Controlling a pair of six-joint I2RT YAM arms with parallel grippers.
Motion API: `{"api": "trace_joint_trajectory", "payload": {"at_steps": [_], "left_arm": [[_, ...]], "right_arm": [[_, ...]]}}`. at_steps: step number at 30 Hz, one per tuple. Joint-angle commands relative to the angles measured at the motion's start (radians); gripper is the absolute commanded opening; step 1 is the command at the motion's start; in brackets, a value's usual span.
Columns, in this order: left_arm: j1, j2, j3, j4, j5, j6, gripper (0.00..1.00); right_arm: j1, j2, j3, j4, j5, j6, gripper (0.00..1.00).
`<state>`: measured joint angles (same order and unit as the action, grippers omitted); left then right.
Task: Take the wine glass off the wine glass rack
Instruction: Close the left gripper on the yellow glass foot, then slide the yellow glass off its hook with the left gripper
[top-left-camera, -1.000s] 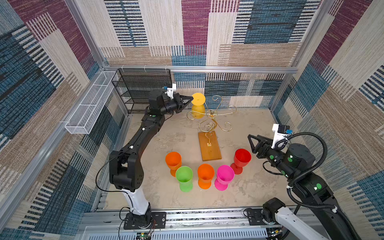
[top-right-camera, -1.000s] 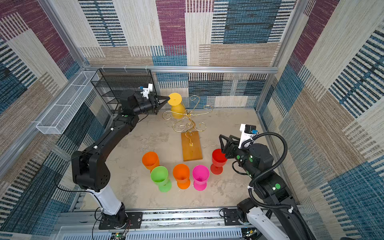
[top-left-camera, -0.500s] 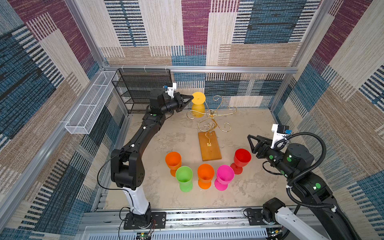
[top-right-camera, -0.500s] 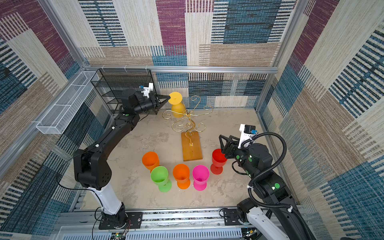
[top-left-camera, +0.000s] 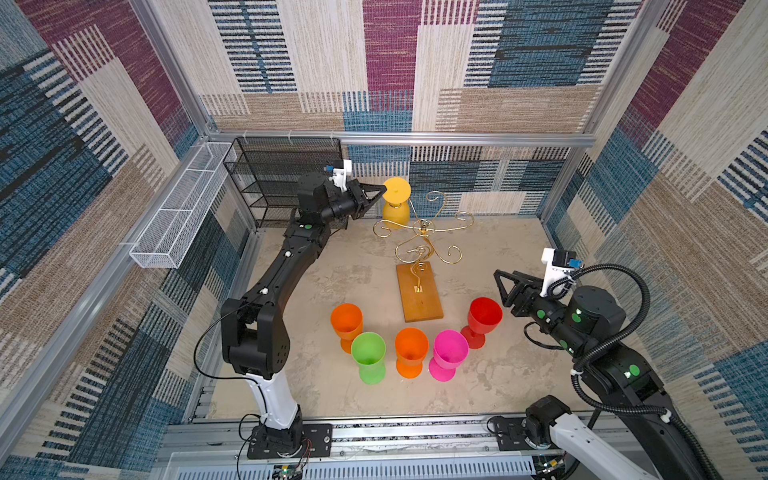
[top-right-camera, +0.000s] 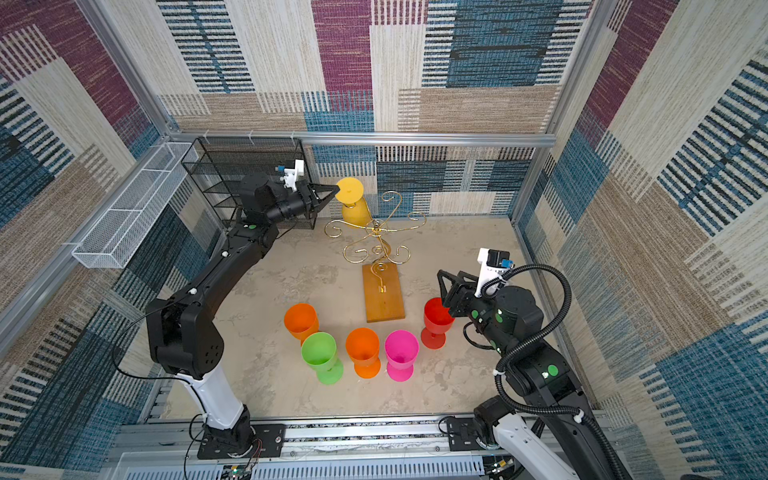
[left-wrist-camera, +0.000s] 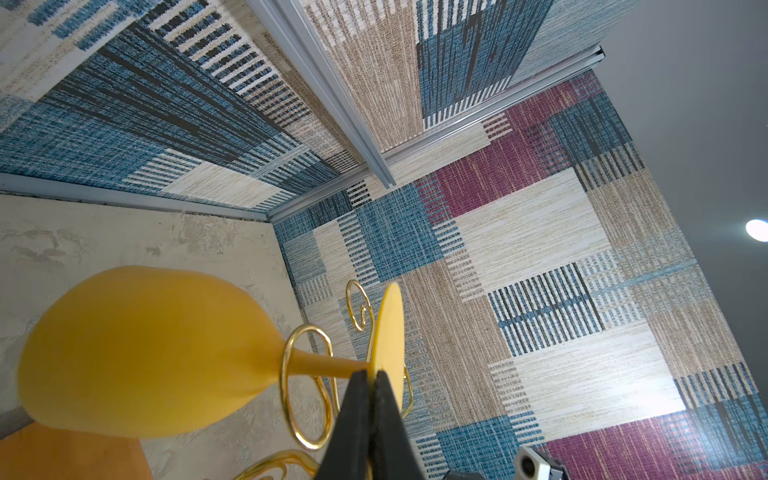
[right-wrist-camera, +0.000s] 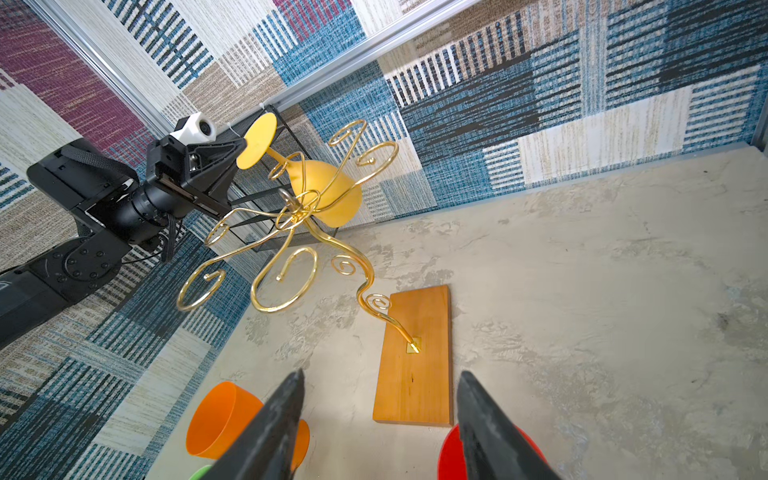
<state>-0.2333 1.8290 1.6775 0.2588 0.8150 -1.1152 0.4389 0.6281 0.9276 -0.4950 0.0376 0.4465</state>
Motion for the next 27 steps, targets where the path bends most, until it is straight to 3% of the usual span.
{"api": "trace_joint_trajectory", "payload": {"at_steps": [1, 16, 27], "left_arm": [[-0.006, 0.014, 0.014, 0.047, 0.008, -0.024, 0.0], [-0.028, 0.036, 0.035, 0.05, 0.015, -0.028, 0.0], [-0.044, -0.046, -0.042, 0.048, 0.052, -0.023, 0.0]], "right_arm": [[0.001, -0.005, -0.004, 0.017, 0.015, -0.008, 0.6], [0.001, -0.008, -0.013, 0.02, 0.012, -0.005, 0.6], [0.001, -0.014, -0.023, 0.017, 0.007, -0.001, 0.6]]}}
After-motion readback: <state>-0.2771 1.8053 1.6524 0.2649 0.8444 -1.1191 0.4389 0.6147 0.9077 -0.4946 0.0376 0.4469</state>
